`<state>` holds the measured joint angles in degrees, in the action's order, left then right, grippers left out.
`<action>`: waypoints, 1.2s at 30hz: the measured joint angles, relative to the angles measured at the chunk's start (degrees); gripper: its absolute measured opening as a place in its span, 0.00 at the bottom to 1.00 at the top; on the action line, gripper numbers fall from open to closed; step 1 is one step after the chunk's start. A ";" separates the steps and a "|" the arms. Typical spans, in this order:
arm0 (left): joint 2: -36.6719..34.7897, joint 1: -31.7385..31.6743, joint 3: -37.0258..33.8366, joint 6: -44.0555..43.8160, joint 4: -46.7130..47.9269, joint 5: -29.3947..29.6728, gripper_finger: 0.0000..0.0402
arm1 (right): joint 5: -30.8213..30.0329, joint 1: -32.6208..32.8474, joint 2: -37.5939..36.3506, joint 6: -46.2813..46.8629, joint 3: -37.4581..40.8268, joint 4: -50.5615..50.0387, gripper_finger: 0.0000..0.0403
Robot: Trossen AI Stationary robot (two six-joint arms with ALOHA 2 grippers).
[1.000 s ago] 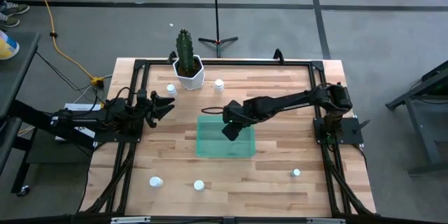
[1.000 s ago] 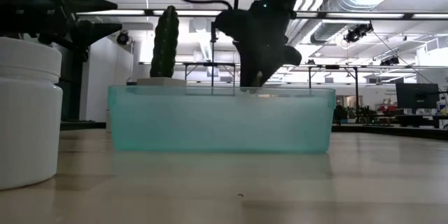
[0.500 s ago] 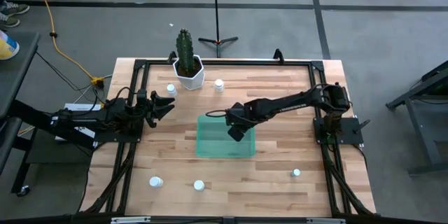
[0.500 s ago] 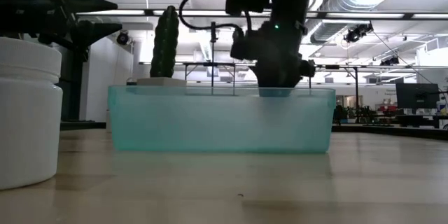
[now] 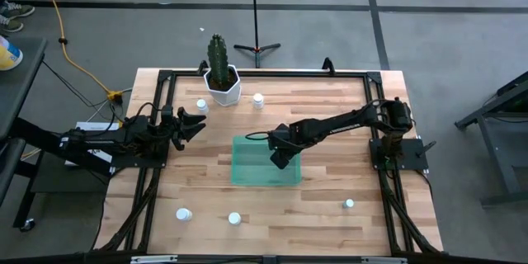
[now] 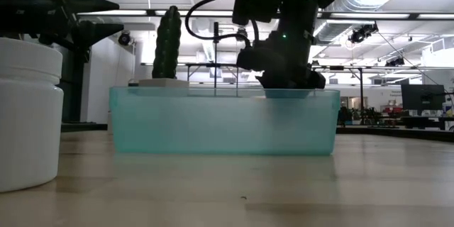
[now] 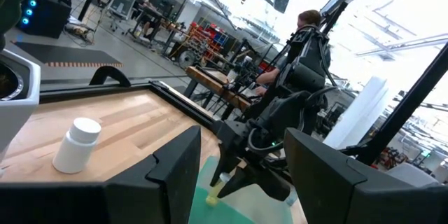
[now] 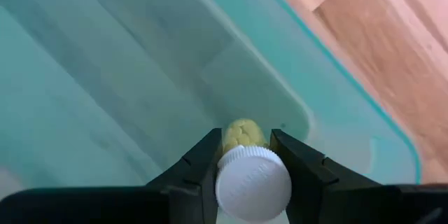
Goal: Pick and place pill bottles into a basket
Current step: Put the yellow pill bottle into the blue bin, then put the blue pill bottle into the blue bin
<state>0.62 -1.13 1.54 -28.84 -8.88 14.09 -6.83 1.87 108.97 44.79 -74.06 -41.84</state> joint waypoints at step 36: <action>0.00 0.00 0.00 0.02 0.01 -0.02 0.60 | 0.77 -3.14 -0.07 -6.54 -15.21 -13.91 0.38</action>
<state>0.62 -1.13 1.54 -28.82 -8.88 14.06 -6.07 -1.27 108.90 38.25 -89.27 -55.75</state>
